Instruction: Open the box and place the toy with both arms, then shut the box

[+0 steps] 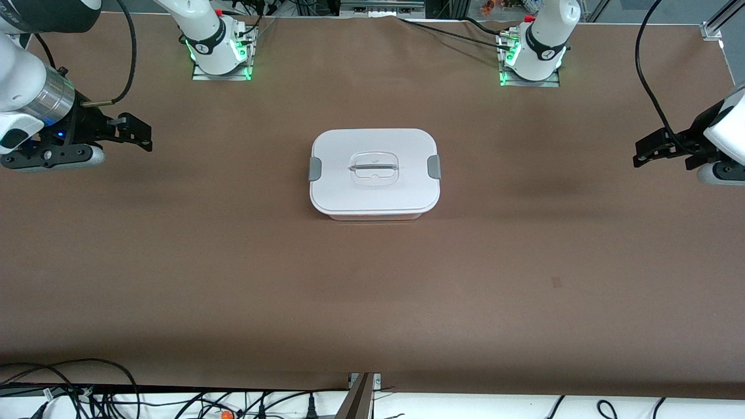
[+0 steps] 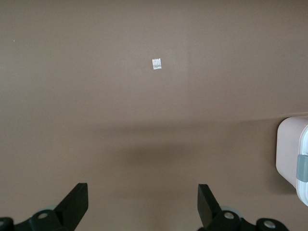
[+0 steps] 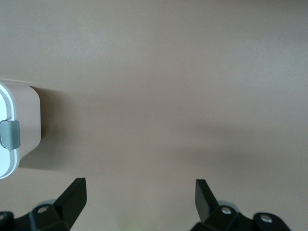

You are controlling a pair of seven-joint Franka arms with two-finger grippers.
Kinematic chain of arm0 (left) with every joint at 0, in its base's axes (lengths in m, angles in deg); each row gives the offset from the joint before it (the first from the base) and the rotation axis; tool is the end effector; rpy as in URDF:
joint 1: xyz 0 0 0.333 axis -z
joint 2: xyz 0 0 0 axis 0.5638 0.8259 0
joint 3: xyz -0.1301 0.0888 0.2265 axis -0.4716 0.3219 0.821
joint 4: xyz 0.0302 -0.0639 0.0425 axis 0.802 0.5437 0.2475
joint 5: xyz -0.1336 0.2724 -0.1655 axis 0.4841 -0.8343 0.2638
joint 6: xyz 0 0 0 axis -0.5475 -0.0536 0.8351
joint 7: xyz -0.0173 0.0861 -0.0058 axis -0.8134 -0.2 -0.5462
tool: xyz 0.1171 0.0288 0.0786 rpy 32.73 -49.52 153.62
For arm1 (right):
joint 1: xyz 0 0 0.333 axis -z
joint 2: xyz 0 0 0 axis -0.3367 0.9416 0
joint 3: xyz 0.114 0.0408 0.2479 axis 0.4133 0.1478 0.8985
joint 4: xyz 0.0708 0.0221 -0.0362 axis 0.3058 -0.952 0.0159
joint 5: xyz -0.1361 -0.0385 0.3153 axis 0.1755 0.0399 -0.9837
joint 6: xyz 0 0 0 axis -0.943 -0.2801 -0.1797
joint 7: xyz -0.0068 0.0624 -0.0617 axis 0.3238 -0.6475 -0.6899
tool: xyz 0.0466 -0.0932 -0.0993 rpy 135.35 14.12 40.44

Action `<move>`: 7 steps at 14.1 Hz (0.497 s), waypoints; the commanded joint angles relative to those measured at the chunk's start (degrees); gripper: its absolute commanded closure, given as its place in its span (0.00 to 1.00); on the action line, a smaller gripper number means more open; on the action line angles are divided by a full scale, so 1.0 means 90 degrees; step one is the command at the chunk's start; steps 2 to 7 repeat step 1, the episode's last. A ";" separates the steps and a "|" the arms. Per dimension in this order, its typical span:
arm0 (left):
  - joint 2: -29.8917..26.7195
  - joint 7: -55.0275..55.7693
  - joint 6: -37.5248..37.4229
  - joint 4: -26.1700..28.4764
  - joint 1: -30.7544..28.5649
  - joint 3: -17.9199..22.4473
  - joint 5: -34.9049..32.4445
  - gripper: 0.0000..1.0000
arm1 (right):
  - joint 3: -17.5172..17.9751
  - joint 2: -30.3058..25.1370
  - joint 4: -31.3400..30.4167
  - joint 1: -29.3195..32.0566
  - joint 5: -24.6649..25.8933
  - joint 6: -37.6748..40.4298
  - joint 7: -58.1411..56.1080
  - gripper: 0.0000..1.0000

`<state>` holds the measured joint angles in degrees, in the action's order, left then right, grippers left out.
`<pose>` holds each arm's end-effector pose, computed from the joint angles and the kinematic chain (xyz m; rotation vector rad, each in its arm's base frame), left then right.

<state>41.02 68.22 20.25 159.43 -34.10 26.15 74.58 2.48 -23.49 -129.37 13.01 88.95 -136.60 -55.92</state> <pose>0.5292 0.0027 0.5208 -3.1355 0.0349 0.0943 0.5113 0.0624 0.5052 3.1241 0.1934 -0.1021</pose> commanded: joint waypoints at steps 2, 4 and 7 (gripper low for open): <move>-0.0025 0.0052 0.0004 -0.0001 -0.0005 -0.0012 0.0058 0.00 | 0.0043 -0.0019 0.0042 0.0077 0.0000 -0.0015 -0.0041 0.00; -0.0025 0.0052 0.0004 -0.0001 -0.0005 -0.0012 0.0058 0.00 | 0.0043 -0.0019 0.0042 0.0077 0.0000 -0.0015 -0.0041 0.00; -0.0025 0.0052 0.0004 -0.0001 -0.0005 -0.0012 0.0058 0.00 | 0.0043 -0.0019 0.0042 0.0077 0.0000 -0.0015 -0.0041 0.00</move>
